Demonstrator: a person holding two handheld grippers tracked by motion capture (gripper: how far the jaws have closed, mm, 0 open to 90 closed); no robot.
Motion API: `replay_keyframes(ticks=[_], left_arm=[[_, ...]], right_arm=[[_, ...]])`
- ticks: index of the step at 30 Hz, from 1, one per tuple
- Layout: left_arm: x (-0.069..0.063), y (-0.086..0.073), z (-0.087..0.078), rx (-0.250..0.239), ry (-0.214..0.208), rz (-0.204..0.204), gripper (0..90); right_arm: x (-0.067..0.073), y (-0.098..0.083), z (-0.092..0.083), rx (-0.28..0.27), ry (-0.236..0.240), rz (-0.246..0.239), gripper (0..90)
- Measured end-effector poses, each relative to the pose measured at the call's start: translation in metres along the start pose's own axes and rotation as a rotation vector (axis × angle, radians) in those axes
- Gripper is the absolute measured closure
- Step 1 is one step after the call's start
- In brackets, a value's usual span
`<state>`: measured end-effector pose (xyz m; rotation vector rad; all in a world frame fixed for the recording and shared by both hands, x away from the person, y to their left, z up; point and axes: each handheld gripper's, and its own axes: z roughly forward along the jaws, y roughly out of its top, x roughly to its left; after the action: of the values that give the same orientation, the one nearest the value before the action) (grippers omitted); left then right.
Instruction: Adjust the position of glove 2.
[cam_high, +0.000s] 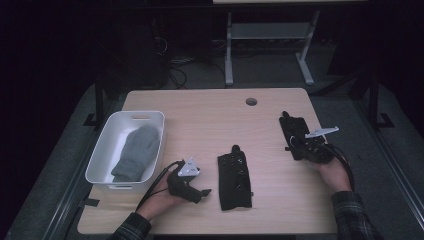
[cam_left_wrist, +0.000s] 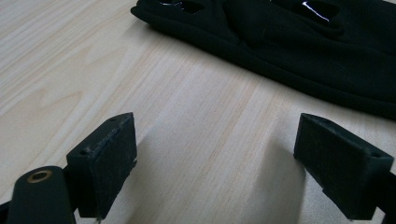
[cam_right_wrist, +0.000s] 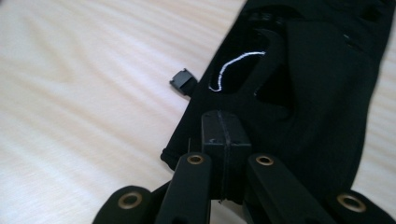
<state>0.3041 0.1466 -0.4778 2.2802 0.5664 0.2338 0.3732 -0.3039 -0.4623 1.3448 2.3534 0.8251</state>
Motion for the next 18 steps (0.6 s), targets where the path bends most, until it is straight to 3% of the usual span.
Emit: replay_keyframes(ticks=[18], left_arm=[[0.000, 0.000, 0.000, -0.003, 0.001, 0.001, 12.2]], right_arm=[[0.065, -0.010, -0.011, 0.036, 0.151, -0.122, 90.0]])
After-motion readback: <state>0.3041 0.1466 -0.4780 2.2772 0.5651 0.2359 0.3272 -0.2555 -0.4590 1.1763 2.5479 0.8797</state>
